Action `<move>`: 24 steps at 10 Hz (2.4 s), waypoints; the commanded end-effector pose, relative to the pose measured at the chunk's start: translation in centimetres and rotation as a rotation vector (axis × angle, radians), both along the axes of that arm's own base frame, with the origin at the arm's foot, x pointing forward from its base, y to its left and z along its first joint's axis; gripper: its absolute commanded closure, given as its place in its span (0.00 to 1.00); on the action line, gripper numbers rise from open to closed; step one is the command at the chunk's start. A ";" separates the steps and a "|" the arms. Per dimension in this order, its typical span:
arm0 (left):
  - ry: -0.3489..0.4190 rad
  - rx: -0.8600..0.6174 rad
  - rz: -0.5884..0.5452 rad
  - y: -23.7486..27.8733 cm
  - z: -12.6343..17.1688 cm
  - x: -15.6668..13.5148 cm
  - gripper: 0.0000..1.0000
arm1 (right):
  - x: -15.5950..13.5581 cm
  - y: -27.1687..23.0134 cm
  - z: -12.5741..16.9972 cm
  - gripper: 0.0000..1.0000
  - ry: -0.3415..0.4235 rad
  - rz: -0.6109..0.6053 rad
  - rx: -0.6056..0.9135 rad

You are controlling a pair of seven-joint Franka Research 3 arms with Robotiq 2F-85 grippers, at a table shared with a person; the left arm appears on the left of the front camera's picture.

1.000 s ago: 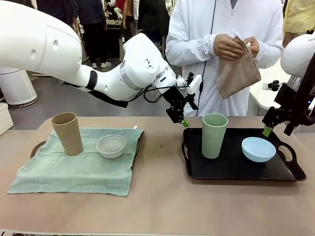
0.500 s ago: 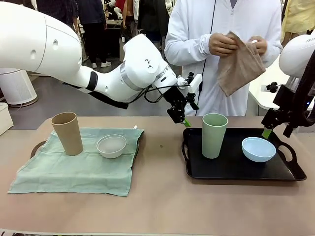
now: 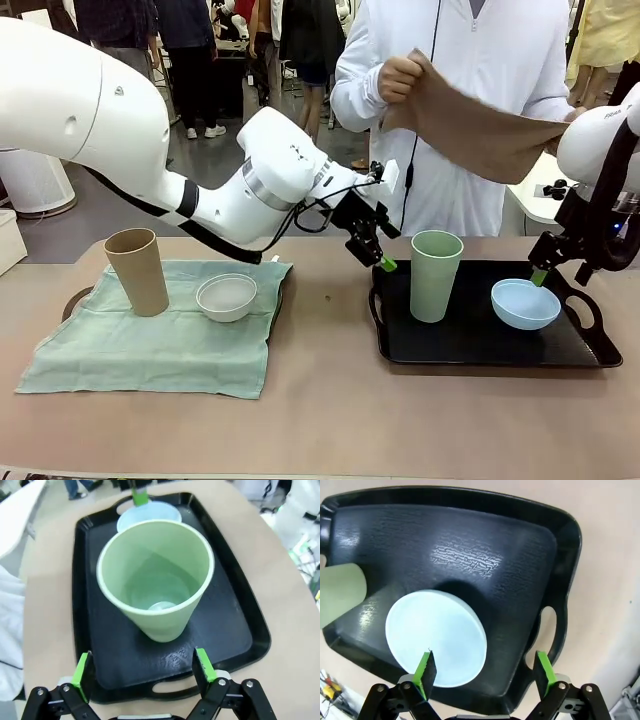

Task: Set up a tray with a mat and arrange the tableware.
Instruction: Pick up the Picnic Bowl and Reusable plastic cup from the Handle tray in front of the human's position and hold them in the air.

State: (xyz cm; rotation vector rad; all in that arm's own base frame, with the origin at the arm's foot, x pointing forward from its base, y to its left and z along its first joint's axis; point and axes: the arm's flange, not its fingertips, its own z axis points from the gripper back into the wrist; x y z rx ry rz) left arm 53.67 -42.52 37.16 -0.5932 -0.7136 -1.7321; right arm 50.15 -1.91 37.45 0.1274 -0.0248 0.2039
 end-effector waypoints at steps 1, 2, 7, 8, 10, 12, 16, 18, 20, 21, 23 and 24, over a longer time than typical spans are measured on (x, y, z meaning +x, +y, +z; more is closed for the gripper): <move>0.107 -0.053 -0.071 -0.3 -1.8 -0.8 0.00 | 0.6 0.2 -1.6 0.00 0.004 -0.031 -0.031; 0.153 -0.045 -0.093 -0.5 -2.1 -1.1 0.00 | 0.8 -0.1 -1.9 0.00 0.008 -0.040 -0.024; 0.145 -0.017 -0.084 -1.3 -3.1 -1.7 0.00 | 0.4 -0.2 -2.2 0.00 0.025 -0.018 -0.003; 0.160 0.010 -0.109 -1.3 -3.1 -1.9 0.00 | 0.6 0.1 -2.6 0.00 0.028 0.014 -0.009; 0.207 -0.048 -0.083 -2.4 -3.9 -1.1 0.00 | 0.6 0.4 -2.9 0.00 0.021 0.019 -0.019; 0.194 -0.092 -0.066 -3.6 -4.4 -0.7 0.00 | 0.5 0.3 -3.0 0.00 0.019 0.013 -0.019; 0.205 -0.114 -0.072 -5.4 -5.5 -0.4 0.00 | 0.3 0.5 -3.3 0.00 0.018 0.024 -0.022; 0.191 -0.141 -0.089 -6.3 -6.2 -0.2 0.00 | 0.4 0.6 -3.7 0.00 0.019 0.030 -0.017; 0.185 -0.182 -0.093 -6.6 -6.5 0.2 0.00 | 0.4 1.0 -4.0 0.00 0.020 0.044 -0.016; 0.193 -0.205 -0.101 -7.0 -6.7 0.3 0.00 | 0.5 1.0 -4.1 0.00 0.020 0.045 -0.015; 0.211 -0.230 -0.117 -7.5 -7.0 0.4 0.00 | 0.5 1.0 -4.3 0.00 0.024 0.051 -0.008; 0.212 -0.235 -0.120 -7.6 -7.2 0.5 0.00 | 0.5 0.9 -4.5 0.12 0.024 0.058 -0.006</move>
